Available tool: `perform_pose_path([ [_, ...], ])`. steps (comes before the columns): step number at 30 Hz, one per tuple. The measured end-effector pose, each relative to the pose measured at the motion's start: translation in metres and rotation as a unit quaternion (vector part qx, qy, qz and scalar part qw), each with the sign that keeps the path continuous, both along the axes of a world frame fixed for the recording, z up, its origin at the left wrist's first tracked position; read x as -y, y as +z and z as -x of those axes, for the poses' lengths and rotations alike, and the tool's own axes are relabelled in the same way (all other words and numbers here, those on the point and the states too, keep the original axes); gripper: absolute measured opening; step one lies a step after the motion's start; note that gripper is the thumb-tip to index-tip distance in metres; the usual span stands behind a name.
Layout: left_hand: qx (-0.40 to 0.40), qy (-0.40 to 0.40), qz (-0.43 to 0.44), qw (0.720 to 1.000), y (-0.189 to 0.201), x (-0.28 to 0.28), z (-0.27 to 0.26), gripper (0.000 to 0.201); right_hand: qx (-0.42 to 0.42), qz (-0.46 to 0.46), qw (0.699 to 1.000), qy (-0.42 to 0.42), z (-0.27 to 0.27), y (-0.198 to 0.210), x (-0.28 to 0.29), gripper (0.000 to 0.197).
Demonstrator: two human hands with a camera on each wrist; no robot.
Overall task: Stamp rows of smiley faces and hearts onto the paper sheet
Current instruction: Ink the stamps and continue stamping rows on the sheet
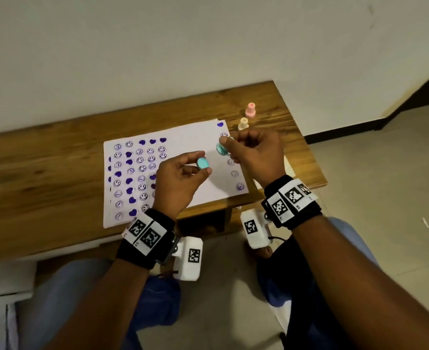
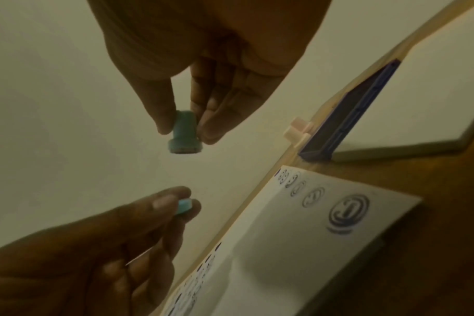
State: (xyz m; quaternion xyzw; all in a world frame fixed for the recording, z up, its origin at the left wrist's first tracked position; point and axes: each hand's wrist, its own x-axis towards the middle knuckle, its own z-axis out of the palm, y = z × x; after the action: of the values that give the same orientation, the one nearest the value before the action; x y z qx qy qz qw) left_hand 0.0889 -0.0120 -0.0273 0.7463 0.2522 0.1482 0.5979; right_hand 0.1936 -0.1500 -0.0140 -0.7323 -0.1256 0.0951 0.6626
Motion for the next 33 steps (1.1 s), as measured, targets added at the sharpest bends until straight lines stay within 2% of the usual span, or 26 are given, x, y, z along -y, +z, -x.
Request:
perform_pose_path([
  [4, 0.019, 0.019, 0.029, 0.999, -0.006, -0.001, 0.004, 0.044, 0.046, 0.024, 0.999, 0.011, 0.009, -0.008, -0.007, 0.024],
  [13, 0.040, -0.006, 0.044, 0.998, -0.008, -0.013, -0.001, 0.060, 0.080, 0.047, 0.995, 0.029, 0.012, -0.014, -0.018, 0.012],
  [22, 0.052, -0.041, 0.016, 0.998, -0.007, -0.007, -0.004, 0.060, 0.092, 0.049, 0.994, 0.039, 0.007, -0.020, -0.013, 0.017],
  [28, 0.056, -0.047, -0.005, 0.997, -0.010, -0.005, -0.006, 0.060, 0.103, 0.052, 0.992, 0.057, 0.007, -0.021, -0.014, 0.013],
  [33, 0.061, -0.046, -0.018, 0.997, -0.009, -0.008, -0.006, 0.058, 0.085, 0.049, 0.992, 0.074, 0.007, -0.021, -0.014, 0.014],
])
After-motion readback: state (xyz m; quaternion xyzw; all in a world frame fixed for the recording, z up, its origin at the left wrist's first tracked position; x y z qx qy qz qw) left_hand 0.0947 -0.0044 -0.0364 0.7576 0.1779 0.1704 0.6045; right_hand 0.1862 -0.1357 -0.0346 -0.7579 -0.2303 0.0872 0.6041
